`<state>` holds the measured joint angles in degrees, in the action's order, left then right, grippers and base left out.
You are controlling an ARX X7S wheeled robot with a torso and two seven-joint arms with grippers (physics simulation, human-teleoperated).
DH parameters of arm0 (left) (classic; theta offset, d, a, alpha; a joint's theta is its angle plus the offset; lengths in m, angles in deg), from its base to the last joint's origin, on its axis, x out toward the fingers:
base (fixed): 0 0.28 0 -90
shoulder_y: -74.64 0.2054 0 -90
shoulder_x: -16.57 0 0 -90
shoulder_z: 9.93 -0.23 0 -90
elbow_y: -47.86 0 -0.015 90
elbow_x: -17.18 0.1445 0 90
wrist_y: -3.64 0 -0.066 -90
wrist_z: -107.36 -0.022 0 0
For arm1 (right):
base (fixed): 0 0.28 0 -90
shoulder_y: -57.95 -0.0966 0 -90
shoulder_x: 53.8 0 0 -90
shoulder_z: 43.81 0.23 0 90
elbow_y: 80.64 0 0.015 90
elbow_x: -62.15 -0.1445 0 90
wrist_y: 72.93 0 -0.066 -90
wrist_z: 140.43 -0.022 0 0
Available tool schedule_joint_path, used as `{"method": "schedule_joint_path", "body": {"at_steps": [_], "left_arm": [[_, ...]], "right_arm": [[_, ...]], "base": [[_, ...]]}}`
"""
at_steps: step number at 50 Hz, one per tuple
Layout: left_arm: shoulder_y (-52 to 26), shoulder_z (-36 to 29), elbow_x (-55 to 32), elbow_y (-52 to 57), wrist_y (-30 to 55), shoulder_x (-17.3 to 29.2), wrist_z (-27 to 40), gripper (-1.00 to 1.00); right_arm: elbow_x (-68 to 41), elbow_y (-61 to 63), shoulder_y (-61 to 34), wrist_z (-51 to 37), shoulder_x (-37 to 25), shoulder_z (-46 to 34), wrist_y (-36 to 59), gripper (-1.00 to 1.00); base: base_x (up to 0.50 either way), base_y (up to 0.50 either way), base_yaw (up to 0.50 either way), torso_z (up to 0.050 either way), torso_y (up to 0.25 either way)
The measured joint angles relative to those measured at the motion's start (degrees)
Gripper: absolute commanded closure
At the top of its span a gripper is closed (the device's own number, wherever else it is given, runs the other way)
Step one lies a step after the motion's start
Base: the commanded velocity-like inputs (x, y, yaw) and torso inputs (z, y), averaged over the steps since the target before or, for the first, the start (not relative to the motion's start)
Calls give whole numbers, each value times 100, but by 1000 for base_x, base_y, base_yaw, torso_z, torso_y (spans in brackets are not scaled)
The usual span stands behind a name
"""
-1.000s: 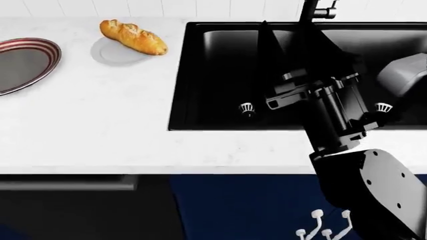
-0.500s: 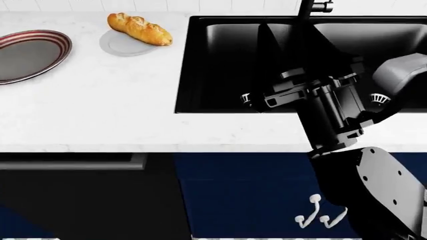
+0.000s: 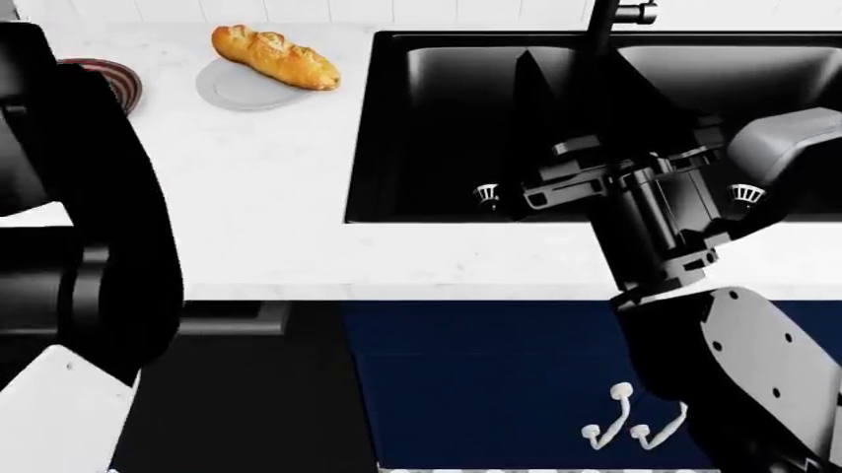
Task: From the different types of pastries on the counter, select a croissant and place it on the cutting board. Then retrieve a jar of jam from the cabinet and place it alongside the croissant on the cutting board.
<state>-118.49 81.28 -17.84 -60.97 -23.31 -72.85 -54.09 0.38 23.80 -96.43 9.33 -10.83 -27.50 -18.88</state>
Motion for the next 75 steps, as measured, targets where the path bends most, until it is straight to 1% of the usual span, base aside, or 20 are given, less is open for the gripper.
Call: {"method": "schedule_joint_path", "body": {"at_steps": [5, 9, 14, 20, 32, 58, 75], "left_arm": [[977, 207, -417, 1898, 582, 29, 626, 100], [1594, 368, -698, 2957, 908, 51, 1023, 100], [2095, 502, -958, 3783, 1151, 83, 1375, 100], [2419, 591, -1181, 4334, 1303, 121, 1657, 100], [2712, 589, -1415, 4717, 1320, 214, 1939, 100], [3297, 445, -1664, 4677, 1090, 415, 2140, 100], [3853, 56, -1532, 4757, 798, 630, 2125, 100]], "right_arm": [[1, -32, -2, -14, -6, 9, 37, -100], [20, -58, 3, -28, -2, 13, 62, -100], [45, -98, 7, -41, 11, 14, 99, -100], [65, -147, 14, -40, 35, 17, 131, -100], [107, -163, 24, -62, 30, 38, 176, -100], [187, -114, -4, -148, 14, 81, 328, -100], [204, -124, -5, -174, -41, 119, 402, -100]], "base": [[0, 0, 0, 0, 0], [-41, 9, 0, 0, 0], [-234, 106, 0, 0, 0], [-223, 184, 0, 0, 0], [-23, 319, 0, 0, 0], [0, 340, 0, 0, 0], [0, 338, 0, 0, 0]]}}
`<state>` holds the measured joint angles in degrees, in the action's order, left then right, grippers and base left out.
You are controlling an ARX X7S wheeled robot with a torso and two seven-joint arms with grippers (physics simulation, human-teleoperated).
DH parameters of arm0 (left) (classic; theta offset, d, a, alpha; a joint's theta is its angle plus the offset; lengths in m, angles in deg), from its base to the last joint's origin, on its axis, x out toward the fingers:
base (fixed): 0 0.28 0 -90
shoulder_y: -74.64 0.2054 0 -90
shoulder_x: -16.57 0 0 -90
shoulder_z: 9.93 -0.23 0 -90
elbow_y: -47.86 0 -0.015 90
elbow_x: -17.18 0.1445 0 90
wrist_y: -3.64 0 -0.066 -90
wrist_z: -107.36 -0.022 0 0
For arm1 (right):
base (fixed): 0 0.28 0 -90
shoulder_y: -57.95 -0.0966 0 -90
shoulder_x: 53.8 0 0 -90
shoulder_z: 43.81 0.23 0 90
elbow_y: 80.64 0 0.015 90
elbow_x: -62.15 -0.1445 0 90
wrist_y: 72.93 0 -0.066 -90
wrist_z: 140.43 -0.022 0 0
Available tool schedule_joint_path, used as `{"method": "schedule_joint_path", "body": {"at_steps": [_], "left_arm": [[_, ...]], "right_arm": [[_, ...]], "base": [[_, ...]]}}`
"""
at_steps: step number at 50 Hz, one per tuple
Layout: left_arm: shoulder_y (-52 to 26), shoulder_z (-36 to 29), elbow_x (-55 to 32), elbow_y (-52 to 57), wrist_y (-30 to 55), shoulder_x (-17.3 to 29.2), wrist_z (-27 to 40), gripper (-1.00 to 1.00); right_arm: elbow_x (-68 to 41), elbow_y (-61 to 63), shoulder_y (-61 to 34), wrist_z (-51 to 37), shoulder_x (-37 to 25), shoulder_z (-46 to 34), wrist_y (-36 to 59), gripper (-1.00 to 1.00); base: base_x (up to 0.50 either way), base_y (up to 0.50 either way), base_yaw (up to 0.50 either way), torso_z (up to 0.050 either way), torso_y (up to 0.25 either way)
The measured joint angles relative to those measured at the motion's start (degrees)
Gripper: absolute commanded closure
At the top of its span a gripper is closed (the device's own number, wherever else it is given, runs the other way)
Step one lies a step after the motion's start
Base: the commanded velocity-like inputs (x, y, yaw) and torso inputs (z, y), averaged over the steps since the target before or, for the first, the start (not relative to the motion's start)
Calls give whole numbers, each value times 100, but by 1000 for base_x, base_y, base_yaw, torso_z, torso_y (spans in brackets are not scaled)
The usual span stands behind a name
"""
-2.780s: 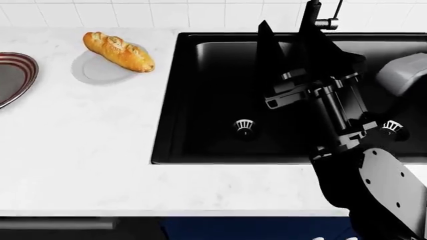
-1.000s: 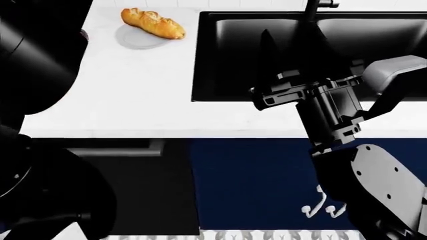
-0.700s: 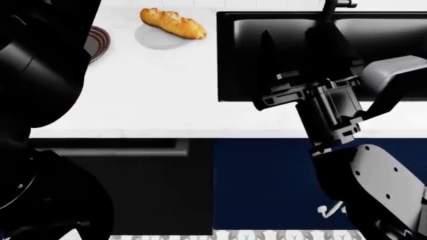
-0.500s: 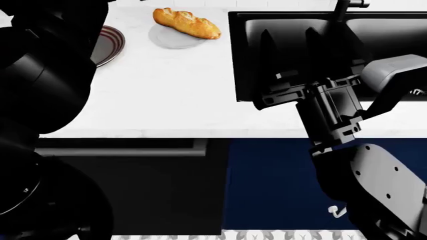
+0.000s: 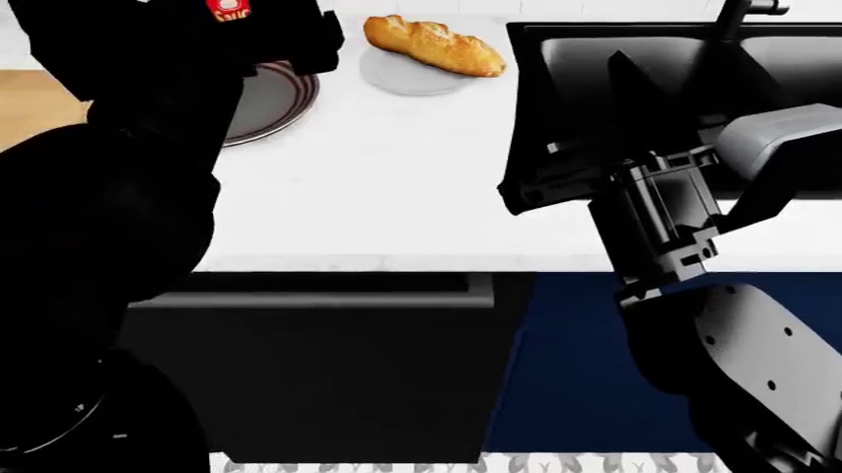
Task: From the different types of pastries on the counter, select a croissant and place it on the cutting board. Then retrieve a jar of jam from the cabinet and place it alongside the croissant on the cutting board.
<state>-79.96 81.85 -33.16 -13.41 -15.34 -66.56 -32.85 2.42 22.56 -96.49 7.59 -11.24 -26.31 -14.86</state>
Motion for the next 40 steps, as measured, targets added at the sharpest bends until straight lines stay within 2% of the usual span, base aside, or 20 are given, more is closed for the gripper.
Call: {"method": "schedule_joint_path", "body": {"at_steps": [16, 40], "left_arm": [[313, -228, 34, 52, -192, 103, -2, 100], [314, -400, -9, -46, -294, 204, 38, 100]], "right_arm": [[1, 65, -74, -88, -142, 53, 149, -100], [24, 122, -159, -154, -197, 120, 302, -100]], "base": [[0, 339, 0, 1, 1], [0, 339, 0, 0, 0]]}}
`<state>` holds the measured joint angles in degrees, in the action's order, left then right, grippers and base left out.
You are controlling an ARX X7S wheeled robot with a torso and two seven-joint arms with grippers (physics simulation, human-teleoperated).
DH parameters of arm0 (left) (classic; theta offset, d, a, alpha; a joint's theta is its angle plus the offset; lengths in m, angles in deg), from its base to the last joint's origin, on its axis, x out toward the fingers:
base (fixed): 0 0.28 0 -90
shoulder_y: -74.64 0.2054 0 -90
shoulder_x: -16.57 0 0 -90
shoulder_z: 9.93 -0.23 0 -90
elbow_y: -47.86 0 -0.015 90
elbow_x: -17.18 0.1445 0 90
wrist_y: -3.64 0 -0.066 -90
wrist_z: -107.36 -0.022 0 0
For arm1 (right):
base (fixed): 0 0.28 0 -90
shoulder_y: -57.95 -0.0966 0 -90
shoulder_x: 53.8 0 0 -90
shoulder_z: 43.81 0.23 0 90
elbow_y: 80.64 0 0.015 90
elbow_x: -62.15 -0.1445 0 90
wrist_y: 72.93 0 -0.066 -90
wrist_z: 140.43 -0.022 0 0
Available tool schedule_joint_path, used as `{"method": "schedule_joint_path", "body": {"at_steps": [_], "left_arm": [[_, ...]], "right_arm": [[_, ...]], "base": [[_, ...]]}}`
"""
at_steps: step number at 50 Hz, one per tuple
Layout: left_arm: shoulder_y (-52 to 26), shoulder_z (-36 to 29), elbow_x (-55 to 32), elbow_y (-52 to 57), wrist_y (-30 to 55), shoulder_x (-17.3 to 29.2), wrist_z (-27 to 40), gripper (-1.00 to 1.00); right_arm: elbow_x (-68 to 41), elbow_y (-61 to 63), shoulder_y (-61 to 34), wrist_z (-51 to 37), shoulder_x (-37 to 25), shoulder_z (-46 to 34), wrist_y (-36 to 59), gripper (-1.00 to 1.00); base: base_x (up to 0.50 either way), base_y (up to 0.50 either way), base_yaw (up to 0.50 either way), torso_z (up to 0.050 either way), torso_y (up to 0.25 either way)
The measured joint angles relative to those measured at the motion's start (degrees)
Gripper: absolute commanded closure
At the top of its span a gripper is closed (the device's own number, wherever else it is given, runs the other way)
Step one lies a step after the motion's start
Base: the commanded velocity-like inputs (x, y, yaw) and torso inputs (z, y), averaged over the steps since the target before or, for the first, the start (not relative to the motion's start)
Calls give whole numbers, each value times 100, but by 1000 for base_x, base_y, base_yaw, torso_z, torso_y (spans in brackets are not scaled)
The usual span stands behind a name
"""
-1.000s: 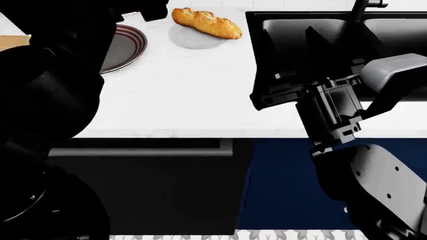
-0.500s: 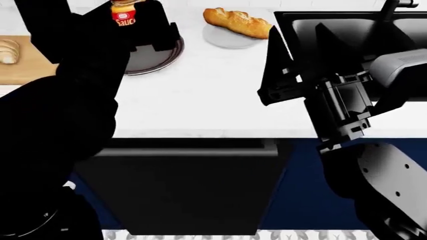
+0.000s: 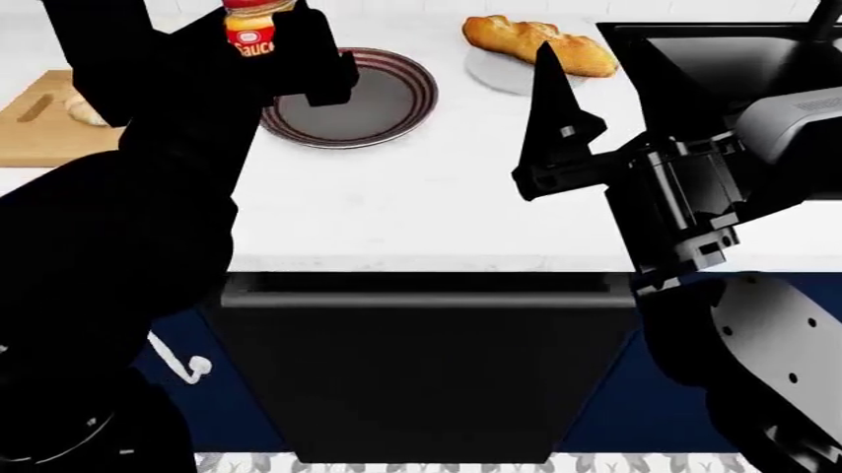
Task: From the different types of pastries on the counter, select a croissant and place it on the cutting board. Then retrieve a jar of jam from the cabinet and place it alongside the croissant on the cutting board.
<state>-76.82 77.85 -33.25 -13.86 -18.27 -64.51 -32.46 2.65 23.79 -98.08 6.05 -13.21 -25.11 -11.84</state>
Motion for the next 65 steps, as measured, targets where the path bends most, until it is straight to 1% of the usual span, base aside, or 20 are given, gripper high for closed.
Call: {"method": "schedule_joint_path", "body": {"at_steps": [18, 26, 35, 45, 65], "left_arm": [[-18, -61, -63, -40, -41, 63, 67, 100], [-121, -117, -38, -181, 23, 154, 97, 100], [-251, -276, 43, -406, 38, 276, 58, 100], [-330, -364, 65, -509, 36, 332, 64, 100], [-457, -389, -57, -497, 106, 347, 186, 100]], "right_arm": [[25, 90, -23, -40, -57, 42, 74, -100], [-109, 351, -243, -260, -225, -3, 550, -100], [-286, 544, -448, -426, -377, -59, 1033, -100], [-360, 659, -554, -503, -458, -77, 1281, -100], [-390, 862, -648, -570, -593, -28, 1434, -100]], "base": [[0, 335, 0, 0, 1], [0, 22, 0, 0, 0], [226, 5, 0, 0, 1], [245, 50, 0, 0, 1], [125, 304, 0, 0, 1]]}}
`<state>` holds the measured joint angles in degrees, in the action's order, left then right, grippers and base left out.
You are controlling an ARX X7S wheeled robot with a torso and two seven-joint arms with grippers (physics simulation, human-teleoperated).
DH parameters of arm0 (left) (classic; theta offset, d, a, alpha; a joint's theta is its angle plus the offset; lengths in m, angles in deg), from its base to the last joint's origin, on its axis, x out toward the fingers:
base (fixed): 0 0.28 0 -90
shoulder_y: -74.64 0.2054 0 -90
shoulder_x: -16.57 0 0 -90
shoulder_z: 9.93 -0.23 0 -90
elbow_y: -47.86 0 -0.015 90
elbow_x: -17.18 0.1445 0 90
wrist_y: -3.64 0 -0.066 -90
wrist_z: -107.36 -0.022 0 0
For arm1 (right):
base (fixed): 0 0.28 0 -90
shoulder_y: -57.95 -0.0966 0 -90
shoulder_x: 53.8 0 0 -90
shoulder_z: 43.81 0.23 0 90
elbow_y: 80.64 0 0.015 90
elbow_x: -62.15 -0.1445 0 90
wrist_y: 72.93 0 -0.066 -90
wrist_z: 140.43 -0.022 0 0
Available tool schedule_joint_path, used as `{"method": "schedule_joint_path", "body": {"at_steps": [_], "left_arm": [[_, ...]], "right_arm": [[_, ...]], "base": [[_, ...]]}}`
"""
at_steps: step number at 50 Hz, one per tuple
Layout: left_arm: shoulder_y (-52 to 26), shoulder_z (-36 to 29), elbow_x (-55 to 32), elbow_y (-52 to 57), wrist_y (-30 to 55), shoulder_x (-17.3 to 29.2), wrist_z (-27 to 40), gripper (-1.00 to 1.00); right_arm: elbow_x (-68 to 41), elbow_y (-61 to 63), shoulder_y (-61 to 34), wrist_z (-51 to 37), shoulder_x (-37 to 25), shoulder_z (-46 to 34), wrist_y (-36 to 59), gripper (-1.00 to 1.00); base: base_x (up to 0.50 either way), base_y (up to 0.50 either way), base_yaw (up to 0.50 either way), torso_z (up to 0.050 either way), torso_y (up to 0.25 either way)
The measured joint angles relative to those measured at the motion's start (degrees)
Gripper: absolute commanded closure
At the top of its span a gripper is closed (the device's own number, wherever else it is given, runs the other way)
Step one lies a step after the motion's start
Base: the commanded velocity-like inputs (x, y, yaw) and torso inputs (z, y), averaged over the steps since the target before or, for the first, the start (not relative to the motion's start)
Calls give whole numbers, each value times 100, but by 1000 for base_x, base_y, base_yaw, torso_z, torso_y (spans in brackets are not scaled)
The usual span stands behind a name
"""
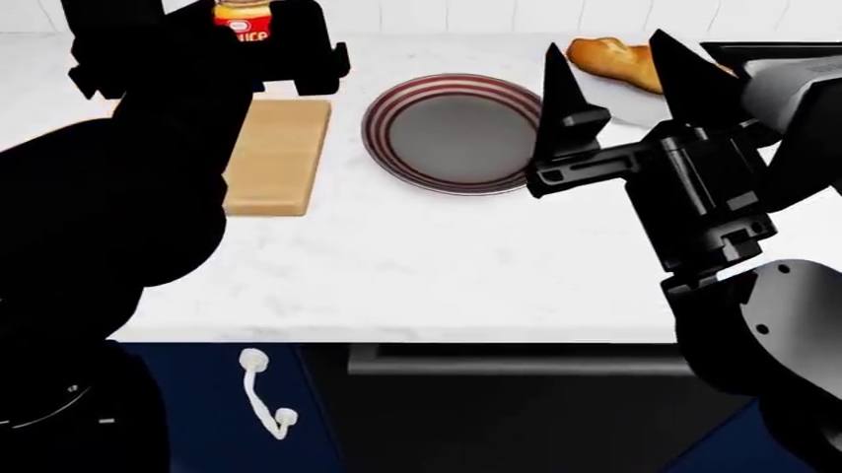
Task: From the different types of pastries on the counter, select a croissant and place it on the cutting board. Then retrieve a jar of jam from the cabinet and place it alongside the croissant on the cutting board.
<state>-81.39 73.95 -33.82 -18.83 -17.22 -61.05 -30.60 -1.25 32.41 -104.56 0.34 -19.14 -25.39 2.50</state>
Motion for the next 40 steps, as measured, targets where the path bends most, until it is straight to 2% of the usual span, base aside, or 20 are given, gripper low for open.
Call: {"method": "schedule_joint_path", "body": {"at_steps": [4, 13, 31, 40], "left_arm": [[-16, -5, -20, 3, 14, 11, 22, 100], [-68, -183, 169, -366, -148, 114, -139, 100], [-405, -1174, 1267, -2732, -1322, 210, -1113, 100], [-327, -1339, 1472, -3331, -1615, 185, -1256, 100]], "right_arm": [[-3, 37, -11, -11, -20, 12, 16, -100], [-36, 95, -14, -25, -58, 48, 9, -100], [-56, 103, 6, -42, -89, 104, -2, -100], [-56, 108, 17, -51, -105, 132, -12, -100]], "base": [[114, 332, 0, 0, 0], [3, 0, 0, 1, 1], [0, 0, 0, 0, 1], [0, 0, 0, 0, 0]]}}
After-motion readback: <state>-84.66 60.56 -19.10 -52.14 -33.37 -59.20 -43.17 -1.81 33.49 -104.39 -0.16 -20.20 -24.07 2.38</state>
